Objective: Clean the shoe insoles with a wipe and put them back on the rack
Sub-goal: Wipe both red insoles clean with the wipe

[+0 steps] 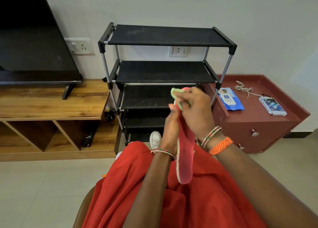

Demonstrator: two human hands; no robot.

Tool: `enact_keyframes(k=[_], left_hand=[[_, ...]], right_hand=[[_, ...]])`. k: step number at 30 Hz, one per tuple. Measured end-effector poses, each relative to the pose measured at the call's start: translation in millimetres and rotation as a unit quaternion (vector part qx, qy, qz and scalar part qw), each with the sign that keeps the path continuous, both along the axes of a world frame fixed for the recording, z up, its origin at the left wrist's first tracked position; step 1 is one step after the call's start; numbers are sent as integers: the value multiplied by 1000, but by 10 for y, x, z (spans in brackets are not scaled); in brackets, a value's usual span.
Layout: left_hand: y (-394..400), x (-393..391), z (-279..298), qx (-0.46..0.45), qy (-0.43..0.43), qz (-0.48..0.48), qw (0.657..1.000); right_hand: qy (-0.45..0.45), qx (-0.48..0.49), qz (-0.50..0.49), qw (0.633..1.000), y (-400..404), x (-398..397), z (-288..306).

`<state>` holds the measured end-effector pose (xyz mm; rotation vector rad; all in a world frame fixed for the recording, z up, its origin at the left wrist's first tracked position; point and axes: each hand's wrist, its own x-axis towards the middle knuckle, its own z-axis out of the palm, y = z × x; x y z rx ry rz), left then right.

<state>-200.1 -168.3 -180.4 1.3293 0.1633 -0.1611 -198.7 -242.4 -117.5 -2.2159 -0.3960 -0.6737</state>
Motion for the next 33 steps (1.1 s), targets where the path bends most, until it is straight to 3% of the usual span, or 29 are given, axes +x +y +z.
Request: enact_keyframes(k=[4,8,10,16,24,29,33], left_hand=[[-110,-166,94,-56,-46,-26,997],[-24,-178,112,-72,-53,-9,996],[-25,-173,116,-61,-57,-7,996],[-97,-183,91,-12,-62,-1,998],[-23,-206,173,-53,-74,19,996],[19,-189,175,-68,-56,17,996],[175,-108,170,-116,-22,17,993]], right_hand=[[13,53,-94,994,-70,202,103],[15,50,-32,998,29,9,-1],[15,38,-18,999,30,-6,-8],[27,42,-106,993,-60,249,125],[-58,0,-13,998,-5,109,-10],[30,74,-95,992,-230,493,116],[-19,134,-132,982,-369,531,300]])
